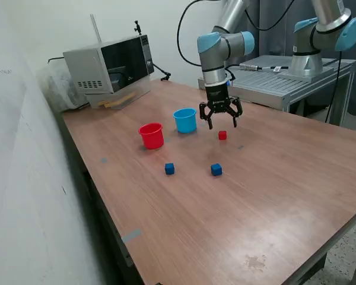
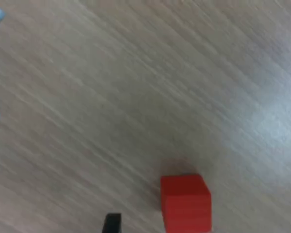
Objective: Place red objects in the red bin, and blue objects in the blue bin.
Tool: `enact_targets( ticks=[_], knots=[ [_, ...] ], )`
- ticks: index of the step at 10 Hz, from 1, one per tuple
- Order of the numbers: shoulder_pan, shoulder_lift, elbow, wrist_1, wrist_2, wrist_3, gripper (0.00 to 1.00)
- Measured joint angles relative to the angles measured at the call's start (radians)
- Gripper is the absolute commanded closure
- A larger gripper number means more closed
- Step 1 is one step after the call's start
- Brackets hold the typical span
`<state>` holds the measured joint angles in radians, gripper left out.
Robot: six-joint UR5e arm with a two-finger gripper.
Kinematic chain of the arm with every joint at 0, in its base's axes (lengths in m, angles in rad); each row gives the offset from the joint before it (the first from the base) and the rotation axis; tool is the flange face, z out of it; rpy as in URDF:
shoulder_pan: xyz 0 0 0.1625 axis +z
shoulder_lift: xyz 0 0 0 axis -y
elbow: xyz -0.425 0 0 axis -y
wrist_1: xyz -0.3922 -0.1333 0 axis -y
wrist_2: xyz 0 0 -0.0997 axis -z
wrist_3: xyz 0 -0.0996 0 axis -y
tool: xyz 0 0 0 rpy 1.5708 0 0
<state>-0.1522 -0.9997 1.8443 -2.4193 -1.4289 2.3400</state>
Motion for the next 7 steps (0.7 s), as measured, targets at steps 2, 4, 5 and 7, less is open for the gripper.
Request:
enact_targets(
  ticks=[2,4,5,7],
  knots=[
    [0.0,0.004,0.002,-0.005,0.002,0.001,0.0],
    [0.001,0.007,0.0,-0.008,0.005,0.0,0.0],
    [0.002,0.008,-0.001,-0.008,0.005,-0.002,0.0],
    [0.003,0.017,-0.007,-0.009,0.006,-0.008,0.0]
  ],
)
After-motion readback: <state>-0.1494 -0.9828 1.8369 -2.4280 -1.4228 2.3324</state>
